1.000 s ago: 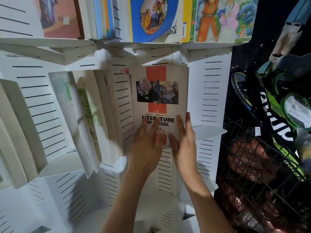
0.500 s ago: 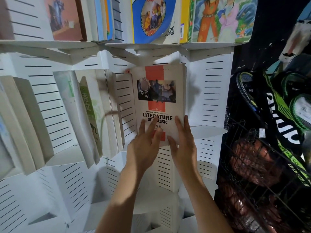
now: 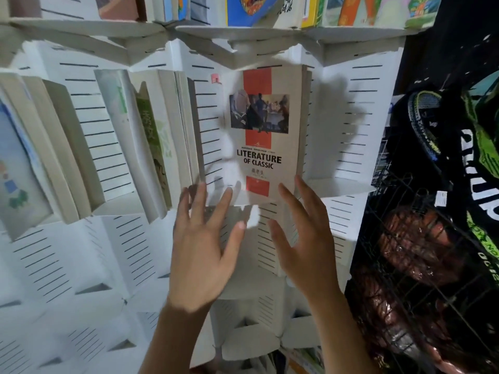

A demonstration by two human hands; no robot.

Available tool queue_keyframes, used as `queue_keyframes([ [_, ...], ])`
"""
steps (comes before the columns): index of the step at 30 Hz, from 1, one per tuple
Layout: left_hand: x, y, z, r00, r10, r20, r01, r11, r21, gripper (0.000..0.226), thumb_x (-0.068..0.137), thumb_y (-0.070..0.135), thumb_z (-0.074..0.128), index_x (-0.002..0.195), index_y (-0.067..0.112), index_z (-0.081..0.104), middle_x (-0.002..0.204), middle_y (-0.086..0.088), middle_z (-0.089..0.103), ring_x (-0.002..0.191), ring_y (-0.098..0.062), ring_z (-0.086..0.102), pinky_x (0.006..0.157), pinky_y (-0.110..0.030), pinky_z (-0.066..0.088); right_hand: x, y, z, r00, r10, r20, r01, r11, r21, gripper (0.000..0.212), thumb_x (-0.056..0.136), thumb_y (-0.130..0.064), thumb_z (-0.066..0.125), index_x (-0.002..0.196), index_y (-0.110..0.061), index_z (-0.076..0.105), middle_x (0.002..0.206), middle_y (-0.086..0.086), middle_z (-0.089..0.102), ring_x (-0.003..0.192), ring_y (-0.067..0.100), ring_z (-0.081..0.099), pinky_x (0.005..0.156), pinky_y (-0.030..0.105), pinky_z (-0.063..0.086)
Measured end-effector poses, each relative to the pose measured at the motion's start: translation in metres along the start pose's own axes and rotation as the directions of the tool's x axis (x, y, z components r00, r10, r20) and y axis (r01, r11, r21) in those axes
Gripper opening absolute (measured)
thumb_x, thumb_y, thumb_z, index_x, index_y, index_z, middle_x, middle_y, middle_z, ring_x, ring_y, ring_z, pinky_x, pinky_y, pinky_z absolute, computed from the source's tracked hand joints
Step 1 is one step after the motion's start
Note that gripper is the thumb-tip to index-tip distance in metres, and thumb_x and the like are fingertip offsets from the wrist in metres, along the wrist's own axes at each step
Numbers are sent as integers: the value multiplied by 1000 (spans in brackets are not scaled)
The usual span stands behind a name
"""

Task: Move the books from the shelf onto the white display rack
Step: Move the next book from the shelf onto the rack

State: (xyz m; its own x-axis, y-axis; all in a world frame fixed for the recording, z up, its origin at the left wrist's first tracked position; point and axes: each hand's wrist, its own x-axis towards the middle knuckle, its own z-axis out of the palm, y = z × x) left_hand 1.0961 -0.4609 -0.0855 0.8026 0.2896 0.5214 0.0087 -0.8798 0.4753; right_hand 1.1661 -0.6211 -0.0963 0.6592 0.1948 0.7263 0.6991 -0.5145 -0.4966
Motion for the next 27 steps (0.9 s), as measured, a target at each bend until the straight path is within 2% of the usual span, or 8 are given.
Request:
queue_keyframes([
  [5,-32,-13,-28,999,-29,-29,30,999,42,65,94,69,27,153,43,30,166,4,13,153,-14,-7,118,-40,8,-22,-36,-4,995,24,96,-28,999,38,56,97,-55,43,145,-27,46,158,-9,33,145,12,30,114,14,19],
  [6,-37,-17,-36,999,-41,-34,42,998,41,65,93,70,28,153,44,29,166,4,14,153,-12,-8,119,-40,9,-27,-45,-3,992,27,119,-33,998,48,57,96,-57,41,146,-28,45,159,-10,32,146,12,28,115,17,19],
  [9,-58,-30,-64,993,-103,-51,103,995,-9,67,91,73,28,152,48,28,166,10,10,151,-5,-12,122,-36,8,-41,-75,4,982,15,187,-33,995,93,61,96,-59,39,149,-29,42,161,-11,25,149,11,21,118,36,25],
  [13,-102,-58,-114,974,-175,-141,179,984,17,66,90,72,31,151,46,34,166,8,12,153,-10,-6,123,-40,10,-63,-128,20,968,-62,244,24,988,154,63,95,-59,36,150,-30,40,162,-13,21,150,10,15,118,35,22],
  [16,-146,-82,-158,950,-251,-183,267,961,67,67,89,71,30,150,44,34,166,4,15,154,-16,-2,122,-40,11,-89,-175,37,947,-194,255,139,965,221,66,99,-62,30,150,-21,42,162,-1,25,151,19,18,120,44,26],
  [19,-202,-107,-208,923,-336,-187,357,929,93,69,90,74,25,152,45,28,166,6,12,154,-14,-4,122,-38,7,-125,-232,51,910,-213,356,99,945,312,70,96,-67,25,152,-27,36,164,-9,16,152,11,6,123,30,11],
  [23,-282,-132,-272,866,-454,-212,486,863,137,71,89,77,22,153,47,24,166,9,7,153,-13,-7,123,-43,6,-179,-307,67,849,-281,447,137,935,328,70,95,-70,22,154,-32,31,165,-12,11,152,6,-3,123,37,10],
  [27,-355,-154,-328,805,-519,-288,575,803,160,74,88,73,23,154,39,30,166,2,12,154,-17,-2,125,-43,5,-235,-373,84,788,-340,514,144,913,383,74,94,-72,17,154,-32,29,165,-13,7,151,5,-6,122,35,8],
])
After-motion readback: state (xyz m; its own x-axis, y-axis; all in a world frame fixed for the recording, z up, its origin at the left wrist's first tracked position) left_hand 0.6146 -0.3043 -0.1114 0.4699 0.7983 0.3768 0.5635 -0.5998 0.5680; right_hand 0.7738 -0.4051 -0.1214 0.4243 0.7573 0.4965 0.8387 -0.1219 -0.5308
